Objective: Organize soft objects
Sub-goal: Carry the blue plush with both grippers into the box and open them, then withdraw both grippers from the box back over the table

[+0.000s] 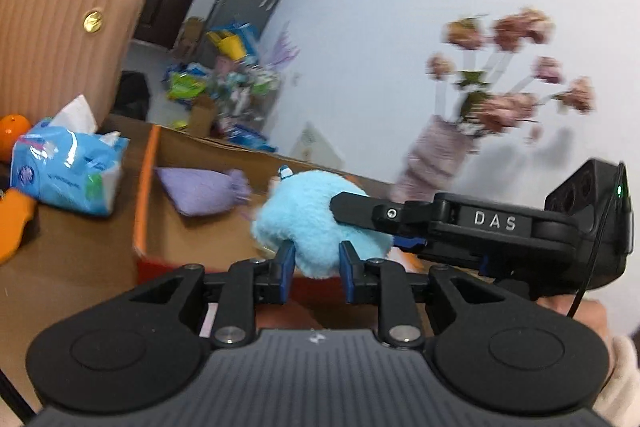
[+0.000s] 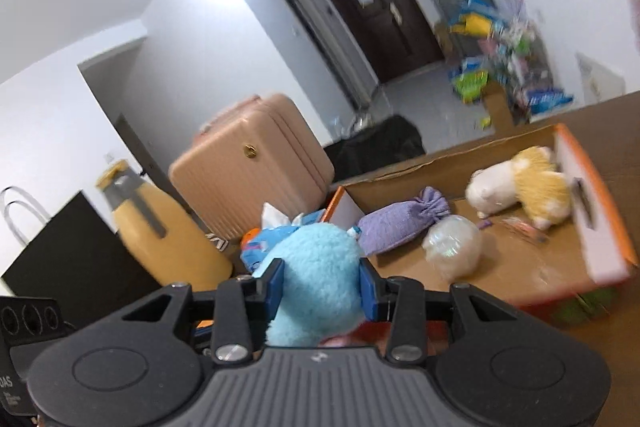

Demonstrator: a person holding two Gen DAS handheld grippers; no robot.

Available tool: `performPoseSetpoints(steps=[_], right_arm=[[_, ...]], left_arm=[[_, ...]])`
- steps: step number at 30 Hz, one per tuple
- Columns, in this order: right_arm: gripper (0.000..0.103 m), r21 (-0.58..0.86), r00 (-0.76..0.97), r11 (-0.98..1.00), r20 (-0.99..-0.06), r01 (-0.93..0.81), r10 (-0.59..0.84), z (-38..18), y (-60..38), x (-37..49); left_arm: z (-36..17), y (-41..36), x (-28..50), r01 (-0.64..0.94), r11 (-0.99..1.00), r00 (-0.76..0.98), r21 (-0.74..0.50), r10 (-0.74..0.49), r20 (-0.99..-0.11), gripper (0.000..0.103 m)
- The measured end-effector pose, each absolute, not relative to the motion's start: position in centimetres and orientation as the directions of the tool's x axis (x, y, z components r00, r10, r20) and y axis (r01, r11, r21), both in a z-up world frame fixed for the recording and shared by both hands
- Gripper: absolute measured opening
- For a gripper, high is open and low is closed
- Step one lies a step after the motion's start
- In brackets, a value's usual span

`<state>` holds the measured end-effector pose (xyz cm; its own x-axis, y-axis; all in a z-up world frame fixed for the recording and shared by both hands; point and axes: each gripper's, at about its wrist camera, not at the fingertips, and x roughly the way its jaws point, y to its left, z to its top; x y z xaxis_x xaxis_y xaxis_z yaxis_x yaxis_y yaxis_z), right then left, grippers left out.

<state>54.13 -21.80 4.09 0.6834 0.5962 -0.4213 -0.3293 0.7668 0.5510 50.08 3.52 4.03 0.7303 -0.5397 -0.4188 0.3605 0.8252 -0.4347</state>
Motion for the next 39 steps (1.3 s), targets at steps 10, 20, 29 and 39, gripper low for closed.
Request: performPoseSetpoints(steps=[10,20,29,39], right_arm=[[0.042,0.541,0.531,0.813,-0.634,-0.215,0.562,-4.4,-14.7,68.5],[0.052,0.459,0.607,0.856,-0.618,-0.238,0.5,-0.3,-16.9,66.4],[0.081,0.16,0.773,0.956,-0.562,-0.247,0.294,8.1,-24.3,55.1],[0.095,-0.037,0.913,0.988,-0.39,-0.15,0.124,12.7,-31.3,40.6]], left_arm=[[-0.7,5.0,61.2,0.224,0.944,0.743,-0.241,-0.326,-0.585,0.023],[1.9,4.3,57.9,0.249,0.958,0.782,-0.14,-0.284,-0.554,0.037],[9.3,5.5,49.5,0.177,0.977,0.873,-0.118,-0.211,-0.44,0.078],[10.9,5.8,38.0,0.174,0.985,0.942,-0.015,-0.171,-0.29,0.097]])
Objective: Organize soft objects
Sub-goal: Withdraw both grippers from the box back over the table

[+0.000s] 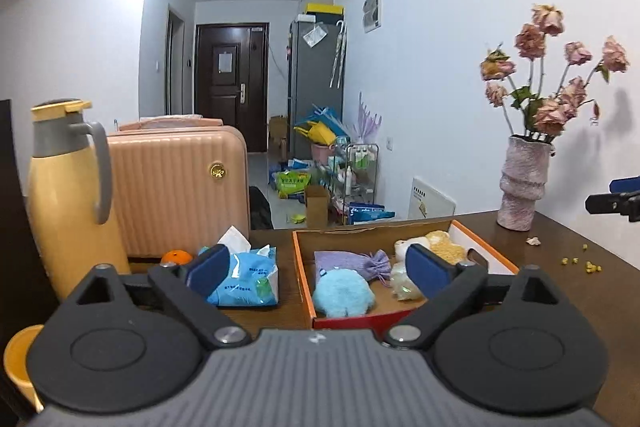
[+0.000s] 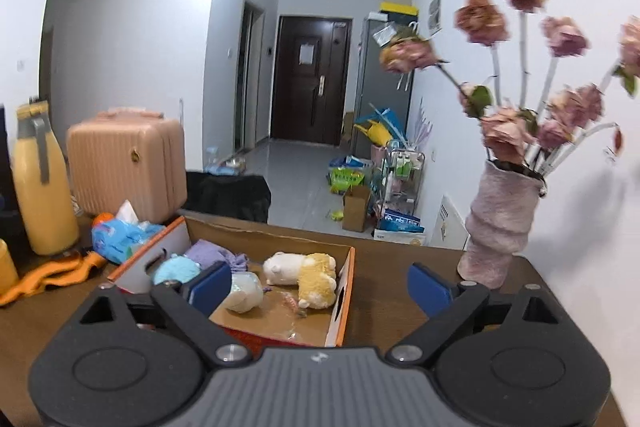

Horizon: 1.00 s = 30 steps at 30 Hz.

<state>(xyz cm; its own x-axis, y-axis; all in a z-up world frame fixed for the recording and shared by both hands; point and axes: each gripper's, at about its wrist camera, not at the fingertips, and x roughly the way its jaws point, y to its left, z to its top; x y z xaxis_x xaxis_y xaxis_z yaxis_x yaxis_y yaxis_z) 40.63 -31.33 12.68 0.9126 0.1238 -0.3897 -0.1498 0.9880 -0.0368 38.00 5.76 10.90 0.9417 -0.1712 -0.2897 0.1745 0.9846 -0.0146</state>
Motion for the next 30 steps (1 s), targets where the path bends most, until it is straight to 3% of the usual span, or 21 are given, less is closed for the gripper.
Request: performPoseSetpoints(steps=[10,18,30], right_arm=[[0.096,-0.001,0.935,0.983,-0.31,-0.181,0.172,11.7,-31.1,32.0],[0.098,0.106,0.931,0.974,-0.289,-0.2,0.222,8.4,-31.3,25.7],[0.1,0.209,0.934,0.969,-0.3,-0.132,0.192,4.8,-31.9,22.6]], left_arm=[[9.8,6.3,28.4,0.149,0.989,0.962,-0.004,-0.146,-0.233,0.102],[7.2,6.8,21.8,0.146,0.988,0.97,-0.042,-0.151,-0.191,0.103],[5.2,8.0,21.7,0.122,0.99,0.964,-0.071,-0.135,-0.229,0.103]])
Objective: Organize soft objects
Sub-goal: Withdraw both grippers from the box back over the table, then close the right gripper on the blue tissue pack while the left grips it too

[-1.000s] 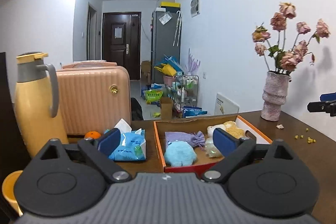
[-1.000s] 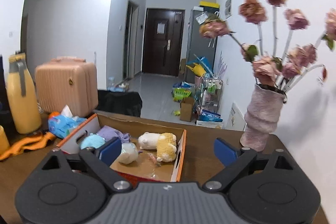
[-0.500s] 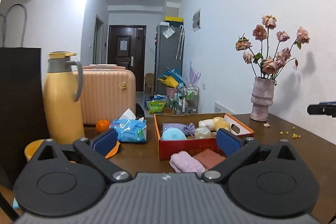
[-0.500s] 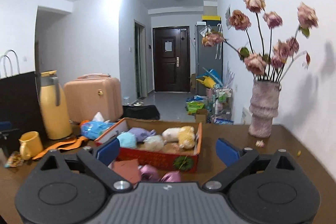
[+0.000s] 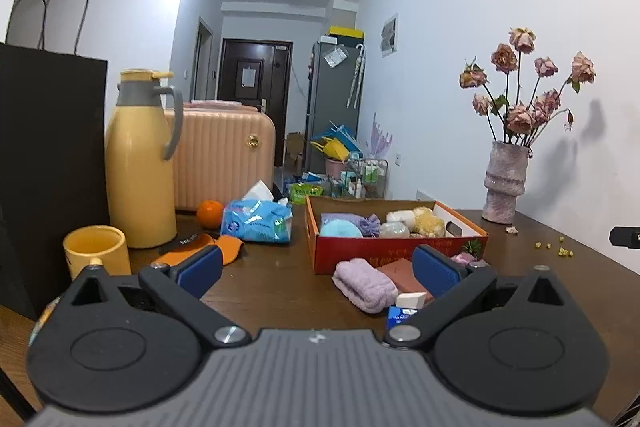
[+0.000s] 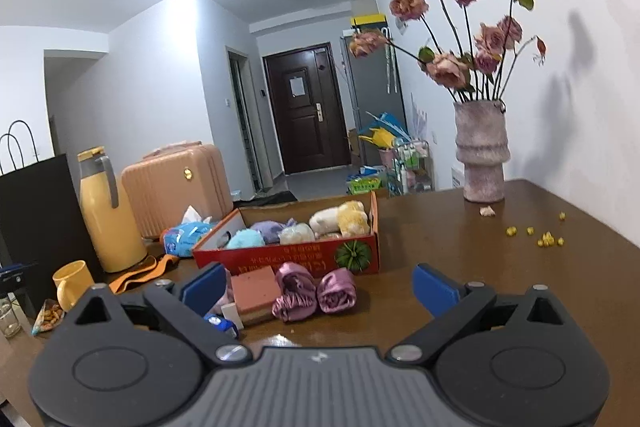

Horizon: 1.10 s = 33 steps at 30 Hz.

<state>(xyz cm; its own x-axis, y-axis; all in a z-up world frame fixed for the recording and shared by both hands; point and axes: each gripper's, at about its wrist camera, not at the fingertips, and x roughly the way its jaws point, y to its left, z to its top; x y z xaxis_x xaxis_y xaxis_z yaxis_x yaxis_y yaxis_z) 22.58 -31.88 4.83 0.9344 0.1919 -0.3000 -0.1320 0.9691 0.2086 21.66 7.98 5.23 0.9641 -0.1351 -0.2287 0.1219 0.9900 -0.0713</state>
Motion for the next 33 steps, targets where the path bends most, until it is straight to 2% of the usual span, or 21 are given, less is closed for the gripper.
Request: performPoseSetpoints(steps=[6,14,16,19,23,25,27,32,33], right_arm=[[0.1,0.223,0.918,0.964,-0.335,-0.143,0.214,2.8,-30.5,23.3],[0.099,0.178,0.91,0.965,-0.337,-0.19,0.241,0.0,-26.5,24.5],[0.096,0.178,0.892,0.958,-0.359,-0.226,0.277,-0.8,-25.5,25.6],[0.081,0.21,0.845,0.938,-0.41,-0.277,0.342,-2.0,-24.0,28.1],[0.068,0.263,0.782,0.906,-0.462,-0.331,0.419,-3.7,-22.1,32.1],[0.064,0.284,0.757,0.896,-0.482,-0.342,0.441,-4.4,-21.2,34.0],[0.06,0.301,0.733,0.884,-0.496,-0.357,0.465,-5.0,-20.1,36.0],[0.057,0.306,0.703,0.872,-0.517,-0.381,0.489,-6.0,-18.2,39.4],[0.052,0.309,0.695,0.874,-0.53,-0.375,0.485,-6.3,-18.0,40.0]], left_arm=[[3.4,6.9,23.1,0.143,0.988,0.95,-0.066,-0.156,-0.271,0.103],[0.4,5.2,24.5,0.171,0.98,0.921,-0.104,-0.197,-0.337,0.103],[-0.5,4.6,25.4,0.19,0.975,0.906,-0.112,-0.218,-0.362,0.103],[-2.0,3.5,27.3,0.214,0.969,0.881,-0.123,-0.246,-0.404,0.101],[-3.6,2.4,30.5,0.207,0.967,0.853,-0.15,-0.254,-0.455,0.09],[-4.2,2.3,31.7,0.196,0.965,0.84,-0.175,-0.257,-0.477,0.084],[-4.8,2.5,32.5,0.194,0.96,0.825,-0.203,-0.272,-0.496,0.072],[-5.7,3.1,33.0,0.163,0.956,0.785,-0.243,-0.275,-0.555,0.06],[-5.6,3.0,32.8,0.172,0.955,0.784,-0.24,-0.28,-0.554,0.055]])
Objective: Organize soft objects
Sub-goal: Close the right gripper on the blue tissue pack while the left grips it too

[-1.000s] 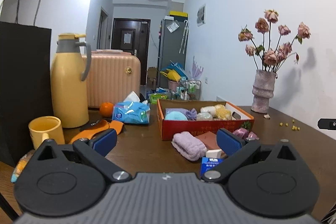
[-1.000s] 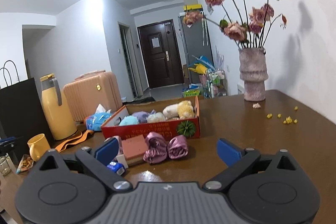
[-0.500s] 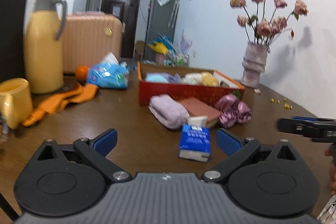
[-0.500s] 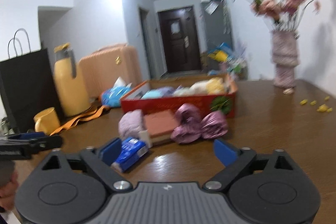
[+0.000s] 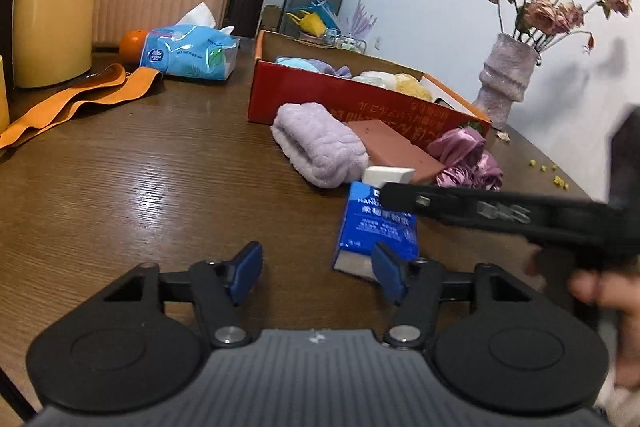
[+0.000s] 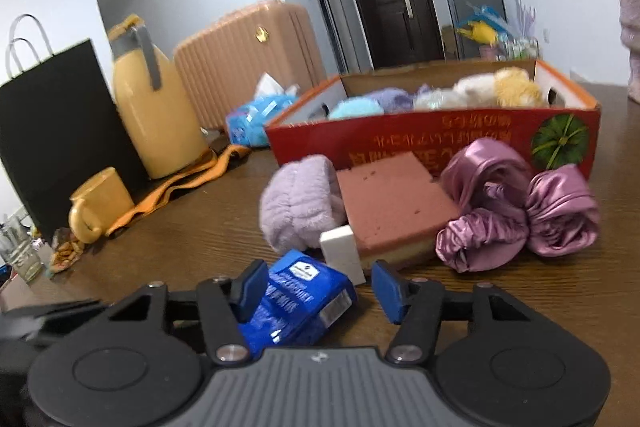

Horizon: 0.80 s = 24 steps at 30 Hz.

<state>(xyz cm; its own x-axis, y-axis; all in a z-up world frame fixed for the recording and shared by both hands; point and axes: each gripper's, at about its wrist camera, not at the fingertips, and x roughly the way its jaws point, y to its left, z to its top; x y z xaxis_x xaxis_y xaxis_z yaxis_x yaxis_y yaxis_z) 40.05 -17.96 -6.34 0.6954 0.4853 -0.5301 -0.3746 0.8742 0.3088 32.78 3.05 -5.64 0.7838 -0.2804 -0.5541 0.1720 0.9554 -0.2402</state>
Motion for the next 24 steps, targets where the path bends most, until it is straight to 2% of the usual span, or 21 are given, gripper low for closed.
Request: performPoseSetpoints(steps=[2,4,8,13,21,24], right_arm=[[0.039,0.327,0.682,0.867,-0.536,-0.375,0.497,-6.7,-17.8,40.9],[0.036,0.351,0.671,0.857,-0.533,-0.378,0.515,-6.7,-17.8,40.8],[0.033,0.352,0.667,0.858,-0.541,-0.374,0.513,-6.7,-18.2,38.9],[0.032,0.371,0.666,0.862,-0.549,-0.347,0.504,-6.4,-20.1,33.5],[0.032,0.407,0.677,0.856,-0.535,-0.318,0.506,-6.2,-22.9,26.4],[0.033,0.422,0.698,0.862,-0.528,-0.28,0.485,-6.2,-24.0,26.5]], left_arm=[[-5.4,3.0,32.4,0.205,0.941,0.771,-0.271,-0.325,-0.547,0.048],[-5.4,3.0,32.3,0.237,0.917,0.75,-0.322,-0.383,-0.539,0.045],[-5.7,2.2,32.1,0.236,0.91,0.729,-0.341,-0.398,-0.557,0.035],[-5.3,1.7,30.1,0.275,0.872,0.693,-0.406,-0.472,-0.544,0.034],[-5.1,0.6,27.0,0.305,0.857,0.669,-0.415,-0.503,-0.547,0.034],[-5.1,0.8,27.1,0.27,0.878,0.684,-0.395,-0.464,-0.563,0.034]])
